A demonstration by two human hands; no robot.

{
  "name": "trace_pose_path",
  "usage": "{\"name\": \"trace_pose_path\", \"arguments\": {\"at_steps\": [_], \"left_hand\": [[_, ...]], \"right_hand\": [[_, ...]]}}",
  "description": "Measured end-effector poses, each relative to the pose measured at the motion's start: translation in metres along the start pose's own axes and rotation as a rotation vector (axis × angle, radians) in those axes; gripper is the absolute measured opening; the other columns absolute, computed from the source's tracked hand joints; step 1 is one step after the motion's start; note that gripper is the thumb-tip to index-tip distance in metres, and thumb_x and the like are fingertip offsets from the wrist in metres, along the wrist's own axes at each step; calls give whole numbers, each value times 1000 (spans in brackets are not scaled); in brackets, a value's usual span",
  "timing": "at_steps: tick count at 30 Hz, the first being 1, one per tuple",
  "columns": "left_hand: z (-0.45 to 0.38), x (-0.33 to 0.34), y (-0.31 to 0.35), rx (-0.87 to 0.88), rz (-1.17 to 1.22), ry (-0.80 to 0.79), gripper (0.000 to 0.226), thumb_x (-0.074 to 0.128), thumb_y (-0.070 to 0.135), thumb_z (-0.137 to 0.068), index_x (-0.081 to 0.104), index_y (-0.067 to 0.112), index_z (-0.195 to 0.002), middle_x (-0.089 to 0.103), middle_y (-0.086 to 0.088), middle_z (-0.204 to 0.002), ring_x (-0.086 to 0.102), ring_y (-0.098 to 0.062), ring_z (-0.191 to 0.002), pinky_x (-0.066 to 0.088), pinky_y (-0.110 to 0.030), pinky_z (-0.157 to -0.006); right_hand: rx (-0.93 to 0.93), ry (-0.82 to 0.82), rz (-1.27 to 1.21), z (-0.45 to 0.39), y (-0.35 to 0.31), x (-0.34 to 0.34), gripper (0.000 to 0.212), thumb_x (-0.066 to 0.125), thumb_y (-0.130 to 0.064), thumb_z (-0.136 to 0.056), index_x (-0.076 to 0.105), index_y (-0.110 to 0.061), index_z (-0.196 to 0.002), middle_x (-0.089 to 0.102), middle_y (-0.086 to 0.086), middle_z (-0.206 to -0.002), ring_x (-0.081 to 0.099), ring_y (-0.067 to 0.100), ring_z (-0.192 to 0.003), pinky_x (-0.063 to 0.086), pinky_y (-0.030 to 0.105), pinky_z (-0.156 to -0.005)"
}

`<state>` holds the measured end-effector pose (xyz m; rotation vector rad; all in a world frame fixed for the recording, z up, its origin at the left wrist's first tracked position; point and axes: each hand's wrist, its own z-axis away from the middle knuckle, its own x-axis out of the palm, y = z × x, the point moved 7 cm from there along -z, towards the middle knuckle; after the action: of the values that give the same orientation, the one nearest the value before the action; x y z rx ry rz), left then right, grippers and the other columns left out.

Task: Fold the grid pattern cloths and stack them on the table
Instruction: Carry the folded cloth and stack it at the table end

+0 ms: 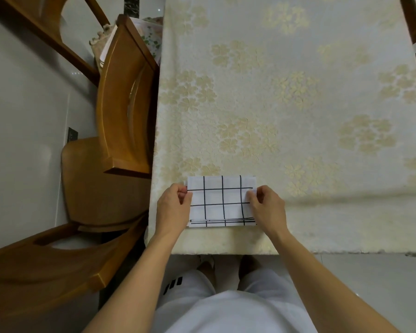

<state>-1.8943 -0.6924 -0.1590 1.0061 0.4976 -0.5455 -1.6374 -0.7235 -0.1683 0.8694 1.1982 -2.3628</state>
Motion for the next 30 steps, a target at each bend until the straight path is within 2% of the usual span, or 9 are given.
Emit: {"name": "trace_pose_path", "arguments": {"at_steps": [4,6,10,12,14,17,20,25,30], "left_hand": [[8,-10,4,71,-96,54,22,56,28,-98,51,18,-117,51,3,-107,54,-15,-95,48,-30,-79],[20,-18,13,204,-210,108,22,54,25,-98,53,16,-118,49,1,-110,50,-15,-97,48,-33,-82],[48,-12,24,500,-454,125,25,59,16,-91,60,13,-116,53,-2,-116,53,-19,-102,51,-35,-82],[59,3,21,589,-540,46,36,58,21,-90,58,13,-125,53,-4,-132,53,-22,-118,49,-38,-95],[68,21,14,635,-660,-36,53,50,31,-93,49,11,-141,43,-7,-151,43,-23,-137,34,-39,-113],[71,39,-1,627,-837,-124,72,32,45,-92,29,8,-154,22,-9,-163,21,-23,-150,19,-40,-119],[71,47,-13,590,-895,-158,75,27,47,-92,25,7,-154,19,-9,-163,18,-23,-151,16,-43,-123],[78,52,-17,594,-912,-146,73,28,46,-92,29,6,-153,23,-10,-162,23,-23,-149,19,-42,-121],[83,54,-17,604,-874,-156,72,28,44,-92,30,5,-153,24,-10,-162,24,-23,-149,23,-42,-119]], "right_hand": [[-10,49,51,6,6,-10,23,53,-37,-99,58,-18,-111,58,-1,-102,57,8,-82,43,25,-68],[-62,82,110,14,7,-22,24,53,-33,-99,56,-19,-118,53,-1,-111,56,13,-87,47,29,-72],[-450,220,371,40,-8,-38,24,62,-15,-94,62,-10,-117,58,6,-114,57,22,-94,53,34,-65],[-619,202,471,52,-10,-31,33,65,-7,-88,62,-6,-121,60,12,-122,59,27,-105,57,40,-76],[-715,107,544,61,-6,-14,47,64,-7,-85,57,-5,-132,55,15,-139,52,31,-128,51,44,-97],[-729,-22,687,69,5,11,65,59,-17,-85,43,-7,-148,37,11,-157,30,27,-148,35,43,-115],[-677,-81,740,73,15,25,71,53,-27,-87,34,-9,-153,29,8,-162,21,23,-151,25,43,-119],[-629,-98,727,79,23,32,69,49,-31,-88,37,-8,-152,32,8,-160,27,23,-149,33,48,-116],[-639,-98,742,86,27,34,68,42,-37,-90,35,-9,-152,33,9,-160,27,24,-149,32,48,-116]]}}
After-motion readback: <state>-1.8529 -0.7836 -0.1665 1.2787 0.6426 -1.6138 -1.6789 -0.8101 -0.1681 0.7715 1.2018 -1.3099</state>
